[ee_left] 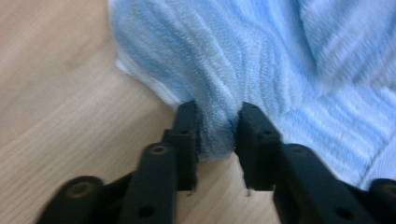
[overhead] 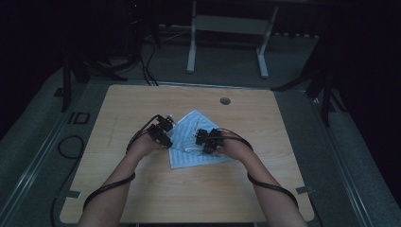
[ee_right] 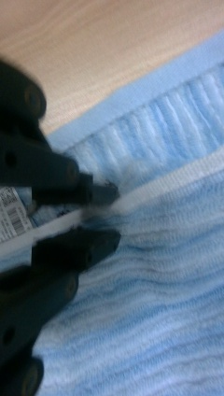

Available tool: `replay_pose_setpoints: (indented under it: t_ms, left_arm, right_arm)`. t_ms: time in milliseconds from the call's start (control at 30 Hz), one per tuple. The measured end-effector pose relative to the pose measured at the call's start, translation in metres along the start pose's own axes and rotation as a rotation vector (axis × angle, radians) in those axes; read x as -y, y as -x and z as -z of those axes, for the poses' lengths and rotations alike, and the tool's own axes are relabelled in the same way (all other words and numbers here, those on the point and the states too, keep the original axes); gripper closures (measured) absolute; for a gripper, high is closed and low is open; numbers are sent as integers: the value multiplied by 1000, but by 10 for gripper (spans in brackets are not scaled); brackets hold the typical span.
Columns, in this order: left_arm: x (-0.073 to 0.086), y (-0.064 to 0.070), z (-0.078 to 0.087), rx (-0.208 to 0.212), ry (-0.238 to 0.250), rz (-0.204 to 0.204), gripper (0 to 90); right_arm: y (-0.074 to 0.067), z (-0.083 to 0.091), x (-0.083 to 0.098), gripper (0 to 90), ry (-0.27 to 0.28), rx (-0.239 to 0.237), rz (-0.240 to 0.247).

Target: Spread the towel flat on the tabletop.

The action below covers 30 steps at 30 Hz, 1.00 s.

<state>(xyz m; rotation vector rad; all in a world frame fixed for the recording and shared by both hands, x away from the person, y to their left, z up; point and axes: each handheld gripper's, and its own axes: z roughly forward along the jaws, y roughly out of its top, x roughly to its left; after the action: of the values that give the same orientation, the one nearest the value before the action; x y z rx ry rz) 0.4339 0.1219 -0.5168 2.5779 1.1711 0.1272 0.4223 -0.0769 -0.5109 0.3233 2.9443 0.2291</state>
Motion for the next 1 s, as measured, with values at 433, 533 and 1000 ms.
replay_pose_setpoints:
  t_ms: [433, 533, 1000]
  left_arm:
    - [6, 11, 6, 4, -2, -22, 836]
    - [11, 13, 8, 32, -15, -40, 835]
    - [28, 17, 9, 98, -16, -74, 830]
  right_arm:
    - [17, 42, 39, 888, 70, 64, -61]
    - [28, 49, 53, 888, 70, 85, -102]
    - [69, 41, 116, 882, 58, 132, -299]
